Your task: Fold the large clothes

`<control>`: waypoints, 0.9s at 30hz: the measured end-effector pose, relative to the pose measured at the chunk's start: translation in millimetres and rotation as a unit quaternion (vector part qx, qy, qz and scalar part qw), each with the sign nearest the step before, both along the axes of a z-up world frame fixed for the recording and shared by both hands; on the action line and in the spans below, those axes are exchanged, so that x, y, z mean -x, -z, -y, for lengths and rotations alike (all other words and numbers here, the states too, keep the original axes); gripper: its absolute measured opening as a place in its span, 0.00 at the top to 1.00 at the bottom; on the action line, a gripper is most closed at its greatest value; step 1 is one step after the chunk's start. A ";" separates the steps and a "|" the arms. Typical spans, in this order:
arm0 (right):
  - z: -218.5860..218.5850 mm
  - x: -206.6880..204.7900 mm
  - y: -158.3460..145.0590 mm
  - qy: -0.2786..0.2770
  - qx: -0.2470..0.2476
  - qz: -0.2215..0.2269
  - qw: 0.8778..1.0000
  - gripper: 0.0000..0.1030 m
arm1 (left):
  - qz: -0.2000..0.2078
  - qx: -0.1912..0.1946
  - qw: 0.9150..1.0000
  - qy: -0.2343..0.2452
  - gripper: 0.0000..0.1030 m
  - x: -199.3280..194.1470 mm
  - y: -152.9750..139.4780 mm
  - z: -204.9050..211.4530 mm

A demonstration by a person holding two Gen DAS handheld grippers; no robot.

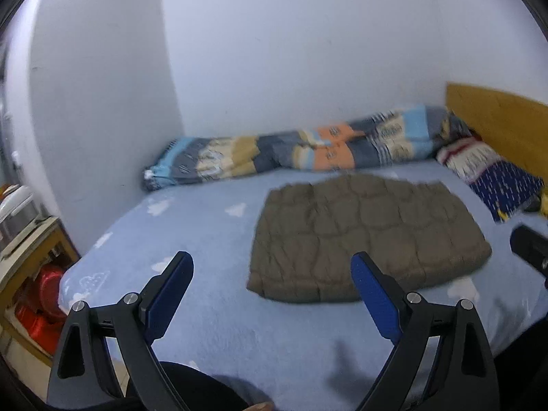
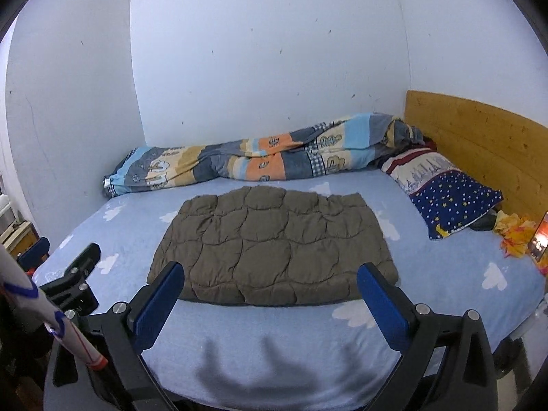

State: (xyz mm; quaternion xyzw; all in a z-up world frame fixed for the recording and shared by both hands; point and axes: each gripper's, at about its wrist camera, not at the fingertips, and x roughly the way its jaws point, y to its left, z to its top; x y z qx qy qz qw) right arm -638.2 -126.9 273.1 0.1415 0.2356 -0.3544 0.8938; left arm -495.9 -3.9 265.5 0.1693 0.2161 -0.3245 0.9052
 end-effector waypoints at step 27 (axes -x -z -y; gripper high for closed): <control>0.0 -17.9 19.1 -0.008 0.008 -0.036 0.999 0.00 | -0.042 -0.012 0.999 -0.011 0.10 -16.2 21.4 6.9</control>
